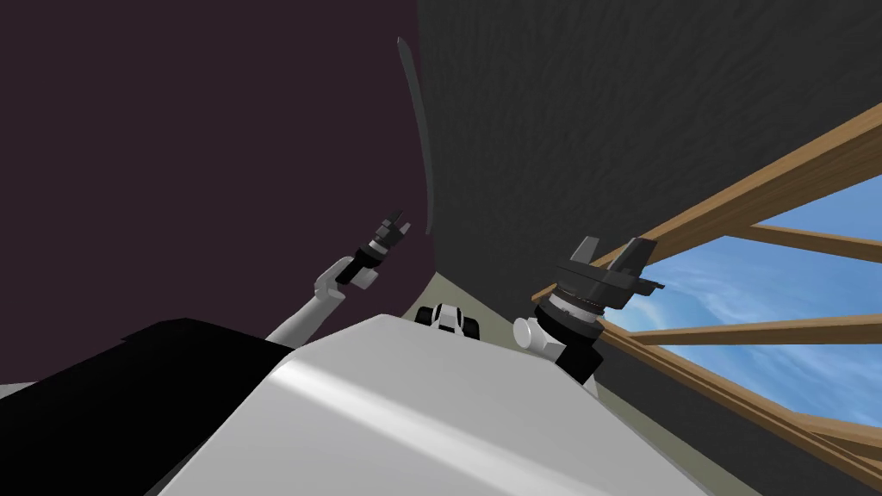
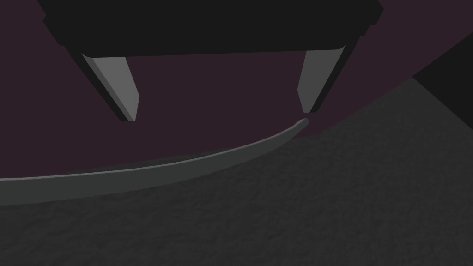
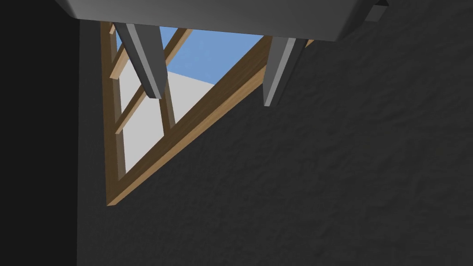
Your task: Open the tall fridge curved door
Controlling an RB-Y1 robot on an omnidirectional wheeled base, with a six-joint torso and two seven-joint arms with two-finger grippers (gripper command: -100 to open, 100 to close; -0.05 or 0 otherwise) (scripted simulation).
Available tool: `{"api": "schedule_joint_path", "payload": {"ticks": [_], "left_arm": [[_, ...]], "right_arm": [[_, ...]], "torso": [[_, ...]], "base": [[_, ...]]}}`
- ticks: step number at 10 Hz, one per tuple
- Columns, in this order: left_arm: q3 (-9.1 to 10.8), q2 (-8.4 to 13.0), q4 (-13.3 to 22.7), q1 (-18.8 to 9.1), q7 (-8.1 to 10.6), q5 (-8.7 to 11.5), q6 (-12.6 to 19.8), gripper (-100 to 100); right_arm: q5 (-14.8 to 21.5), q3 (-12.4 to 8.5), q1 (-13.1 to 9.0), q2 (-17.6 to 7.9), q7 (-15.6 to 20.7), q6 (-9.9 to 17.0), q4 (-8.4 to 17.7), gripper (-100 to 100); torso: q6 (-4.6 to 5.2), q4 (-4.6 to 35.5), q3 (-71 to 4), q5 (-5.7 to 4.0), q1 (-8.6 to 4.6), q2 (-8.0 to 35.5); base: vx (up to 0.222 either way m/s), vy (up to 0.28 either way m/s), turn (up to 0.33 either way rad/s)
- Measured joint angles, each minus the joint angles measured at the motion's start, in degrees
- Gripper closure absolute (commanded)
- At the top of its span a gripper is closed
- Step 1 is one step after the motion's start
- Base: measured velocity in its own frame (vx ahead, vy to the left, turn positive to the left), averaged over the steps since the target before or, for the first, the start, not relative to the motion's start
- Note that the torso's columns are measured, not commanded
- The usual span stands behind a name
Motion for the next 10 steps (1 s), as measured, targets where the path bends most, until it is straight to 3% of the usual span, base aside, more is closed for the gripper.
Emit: {"api": "schedule_joint_path", "payload": {"ticks": [10], "left_arm": [[0.33, 15.0, 5.4, -5.2, 8.96, 0.2, 6.5, -100]], "right_arm": [[0.0, 0.0, 0.0, 0.0, 0.0, 0.0, 0.0, 0]], "torso": [[0.05, 0.0, 0.0, 0.01, 0.01, 0.1]], "base": [[0.041, -0.027, -0.093]]}}
